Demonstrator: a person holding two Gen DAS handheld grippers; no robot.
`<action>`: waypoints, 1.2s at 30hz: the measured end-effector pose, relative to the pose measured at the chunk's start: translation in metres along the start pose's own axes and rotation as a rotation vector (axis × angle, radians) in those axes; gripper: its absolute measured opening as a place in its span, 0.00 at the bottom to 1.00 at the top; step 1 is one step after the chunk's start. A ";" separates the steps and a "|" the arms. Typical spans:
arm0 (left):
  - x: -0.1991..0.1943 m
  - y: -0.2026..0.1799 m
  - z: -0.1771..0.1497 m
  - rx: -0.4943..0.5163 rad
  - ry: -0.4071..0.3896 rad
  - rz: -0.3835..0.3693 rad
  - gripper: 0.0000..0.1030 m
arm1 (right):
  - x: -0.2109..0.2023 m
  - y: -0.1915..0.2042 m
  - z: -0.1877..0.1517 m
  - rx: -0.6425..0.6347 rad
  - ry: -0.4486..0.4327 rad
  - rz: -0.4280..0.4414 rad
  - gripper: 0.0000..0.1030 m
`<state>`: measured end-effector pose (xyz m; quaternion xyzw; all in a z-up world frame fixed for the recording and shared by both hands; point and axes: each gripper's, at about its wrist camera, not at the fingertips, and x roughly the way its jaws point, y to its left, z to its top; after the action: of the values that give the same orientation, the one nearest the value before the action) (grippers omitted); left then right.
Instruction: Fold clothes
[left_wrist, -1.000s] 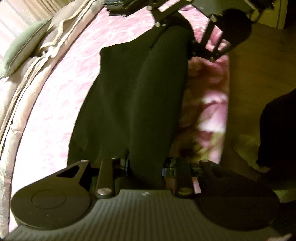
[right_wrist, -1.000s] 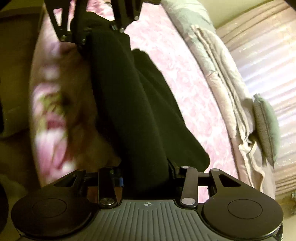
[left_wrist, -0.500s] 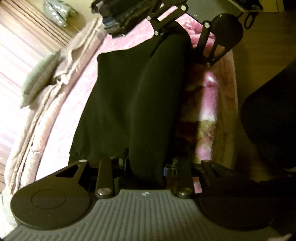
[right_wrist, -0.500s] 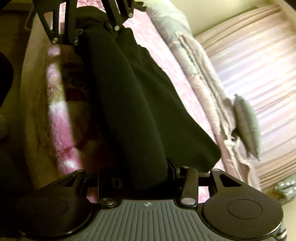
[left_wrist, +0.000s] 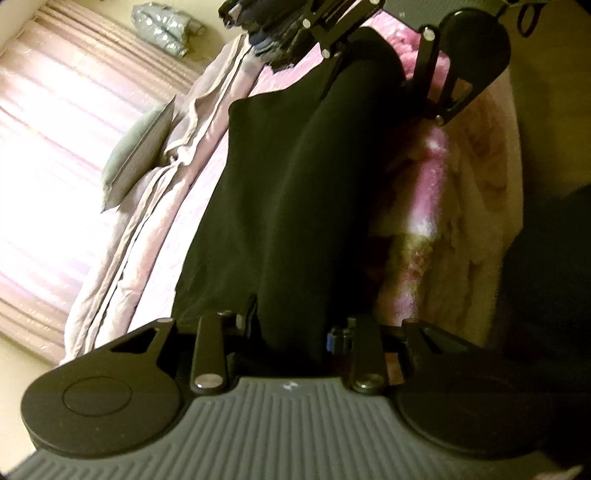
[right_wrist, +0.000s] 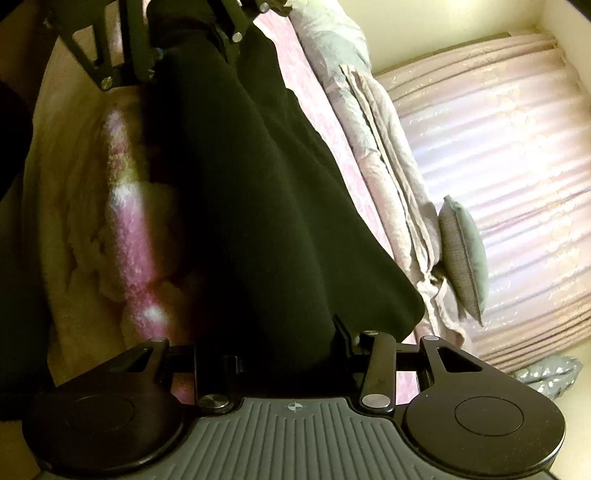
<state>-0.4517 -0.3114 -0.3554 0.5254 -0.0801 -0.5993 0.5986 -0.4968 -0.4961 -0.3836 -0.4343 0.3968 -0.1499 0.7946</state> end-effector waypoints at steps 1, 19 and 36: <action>-0.001 0.000 0.003 -0.005 0.014 0.007 0.31 | 0.000 -0.001 0.001 0.014 0.006 0.005 0.42; -0.072 0.040 -0.007 -0.252 0.133 -0.013 0.39 | -0.062 -0.028 -0.068 0.397 0.023 -0.017 0.64; 0.009 0.088 0.000 -0.495 0.080 -0.149 0.47 | -0.053 -0.107 -0.072 1.047 -0.064 0.252 0.64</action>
<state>-0.3937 -0.3424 -0.2966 0.3905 0.1316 -0.6219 0.6659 -0.5741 -0.5679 -0.2922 0.0664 0.2937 -0.2178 0.9284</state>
